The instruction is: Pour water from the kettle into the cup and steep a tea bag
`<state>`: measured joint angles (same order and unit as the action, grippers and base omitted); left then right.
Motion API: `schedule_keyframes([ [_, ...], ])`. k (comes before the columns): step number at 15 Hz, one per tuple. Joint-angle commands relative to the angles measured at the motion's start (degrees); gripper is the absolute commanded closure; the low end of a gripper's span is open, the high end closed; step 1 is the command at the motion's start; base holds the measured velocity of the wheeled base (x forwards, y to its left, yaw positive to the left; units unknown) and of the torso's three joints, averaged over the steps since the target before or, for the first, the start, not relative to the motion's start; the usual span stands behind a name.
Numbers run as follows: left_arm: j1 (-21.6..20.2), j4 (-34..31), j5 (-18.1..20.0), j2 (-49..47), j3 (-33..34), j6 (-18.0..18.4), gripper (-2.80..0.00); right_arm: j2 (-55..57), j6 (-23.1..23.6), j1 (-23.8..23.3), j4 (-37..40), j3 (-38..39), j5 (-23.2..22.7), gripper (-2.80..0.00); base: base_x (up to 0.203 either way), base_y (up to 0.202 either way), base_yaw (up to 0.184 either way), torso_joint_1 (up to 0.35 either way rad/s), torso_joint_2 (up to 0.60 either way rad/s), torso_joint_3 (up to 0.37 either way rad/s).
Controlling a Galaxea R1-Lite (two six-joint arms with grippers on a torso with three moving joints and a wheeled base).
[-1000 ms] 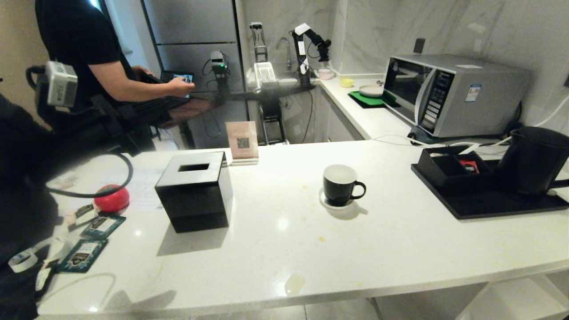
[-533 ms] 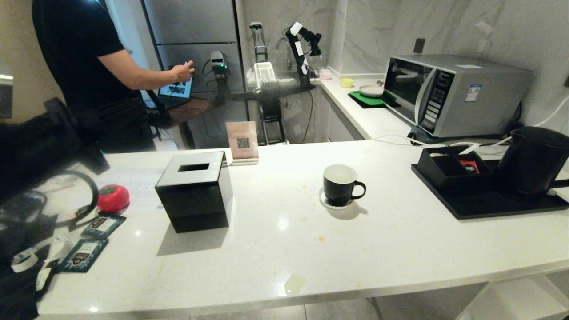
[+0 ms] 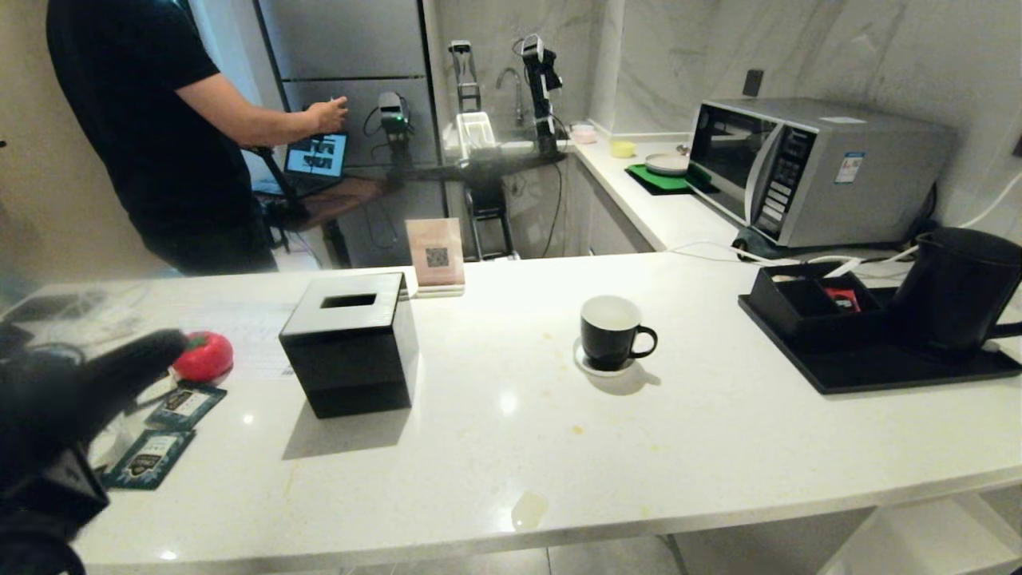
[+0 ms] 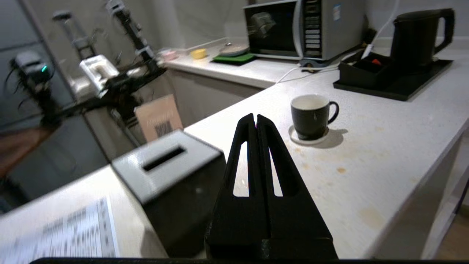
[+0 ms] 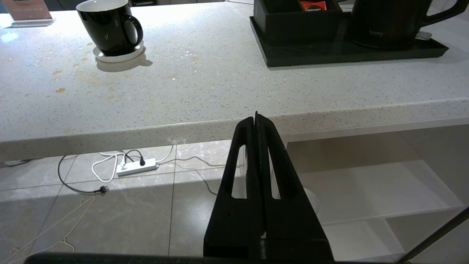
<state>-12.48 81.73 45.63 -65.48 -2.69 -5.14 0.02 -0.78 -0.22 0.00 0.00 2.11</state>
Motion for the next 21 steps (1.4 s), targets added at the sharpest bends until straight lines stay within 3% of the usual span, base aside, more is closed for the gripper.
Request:
schedule_keyframes([
  [1,0.03,-7.88,-2.65,13.06,2.64,-0.39,0.0,-0.02,-0.01,0.03,-0.01,0.0,0.0,0.0,0.0,0.0,0.0,0.0,0.0,0.0],
  [4,1.66,-26.12,-13.01,27.28,2.68,-0.65,0.0,-0.02,-0.01,-0.04,0.0,0.0,0.0,0.0,0.0,0.0,0.0,0.0,0.0,0.0],
  [7,7.02,-39.77,-27.88,38.34,2.69,-0.1,0.0,-0.02,-0.01,-0.04,0.0,0.0,0.0,0.0,0.0,0.0,0.0,0.0,0.0,0.0],
  [12,11.15,-58.85,-43.54,54.17,2.69,7.41,0.0,-0.02,-0.01,-0.04,0.0,0.0,0.0,0.0,0.0,0.0,0.0,0.0,0.0,0.0],
  [16,12.23,-75.34,-47.09,64.19,2.69,8.83,0.0,-0.02,-0.06,0.03,0.0,0.0,0.0,0.0,0.0,0.0,0.0,0.0,0.0,0.0],
  [21,12.4,-80.76,-45.72,65.32,2.69,8.98,0.0,-0.02,-0.01,-0.03,0.0,0.0,0.0,0.0,0.0,0.0,0.0,0.0,0.0,0.0],
])
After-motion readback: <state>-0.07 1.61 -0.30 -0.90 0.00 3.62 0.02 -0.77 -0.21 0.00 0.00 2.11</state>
